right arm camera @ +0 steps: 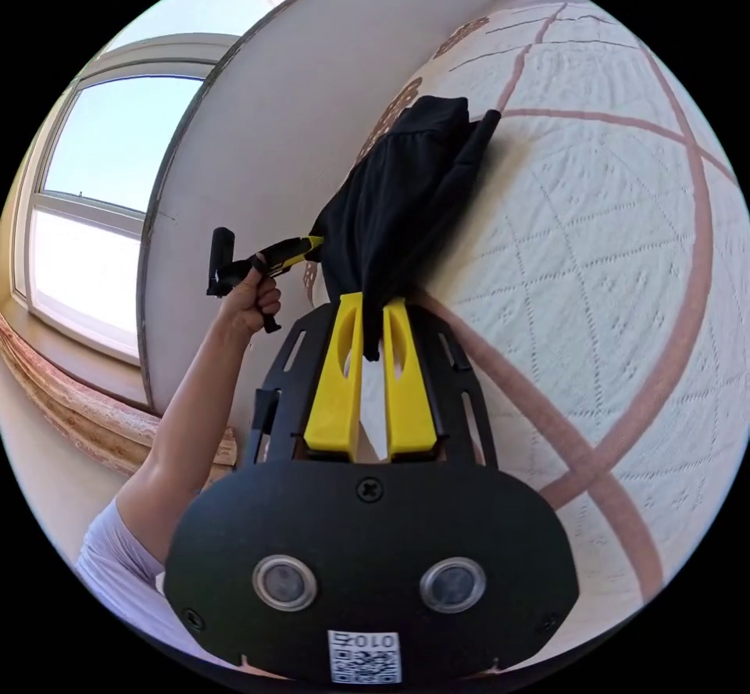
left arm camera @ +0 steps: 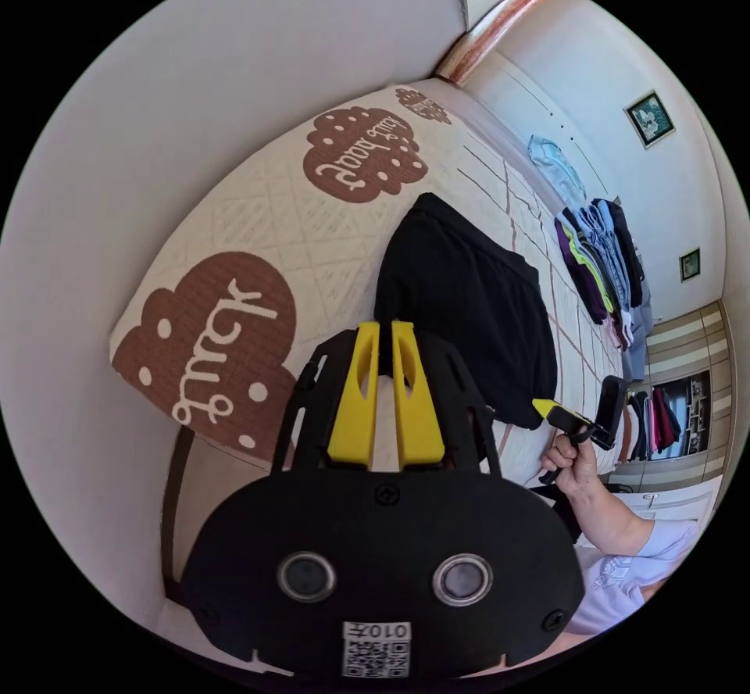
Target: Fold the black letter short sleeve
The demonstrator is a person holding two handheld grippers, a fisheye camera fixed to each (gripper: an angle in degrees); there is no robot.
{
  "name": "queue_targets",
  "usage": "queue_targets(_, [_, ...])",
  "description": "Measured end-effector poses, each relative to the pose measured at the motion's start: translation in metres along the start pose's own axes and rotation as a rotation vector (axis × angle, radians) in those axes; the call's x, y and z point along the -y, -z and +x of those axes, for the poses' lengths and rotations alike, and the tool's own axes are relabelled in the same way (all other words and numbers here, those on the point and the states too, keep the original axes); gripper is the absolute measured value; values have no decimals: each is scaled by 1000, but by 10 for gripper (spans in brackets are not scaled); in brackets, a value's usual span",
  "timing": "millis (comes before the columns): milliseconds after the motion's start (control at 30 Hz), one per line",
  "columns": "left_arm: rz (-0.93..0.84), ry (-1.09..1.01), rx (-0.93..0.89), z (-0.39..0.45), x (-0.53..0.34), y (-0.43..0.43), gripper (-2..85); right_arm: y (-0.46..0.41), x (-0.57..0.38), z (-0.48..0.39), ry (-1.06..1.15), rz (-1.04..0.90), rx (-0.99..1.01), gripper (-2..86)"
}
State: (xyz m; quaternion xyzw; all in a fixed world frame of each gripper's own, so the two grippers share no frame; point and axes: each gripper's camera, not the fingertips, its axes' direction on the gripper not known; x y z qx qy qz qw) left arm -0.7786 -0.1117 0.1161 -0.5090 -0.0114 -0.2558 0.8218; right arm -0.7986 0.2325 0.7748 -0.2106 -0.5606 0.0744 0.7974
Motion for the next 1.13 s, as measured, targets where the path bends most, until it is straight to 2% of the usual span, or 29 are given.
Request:
queue_targets(167, [-44,74,76,-4,-29,-1,7,2,-18,-8,26,-46,12,44])
queue_targets(267, [157,42,102,21,-93,28,1,34,-47,-23,129,-57,-70,33])
queue_targets(333, [387,-116,93,75,-180,43,-1,65,-76,-34,233,-7,-138,31])
queue_targets(400, [461,-214,128,120,-249,32,-2,96,-107,-43,325,60,-232,29])
queue_targets(500, [498,-259,196,181,-350,-12,-2,145,-157,-49,402,164,-344,27])
queue_targets(633, [519,-310,112,247,-438,-64,-2,207,-230,-62,487,287,-460,27])
queue_targets(733, [574,-455,72,302,-467,-74,-2,249,-280,-64,495,350,-563,29])
queue_targets(967, [603,-720,-76,418,-467,-112,-2,348,-349,-40,347,559,-869,57])
queue_targets(1133, [428,-888,-260,523,-446,-221,-1,433,-298,-2,275,649,-1017,97])
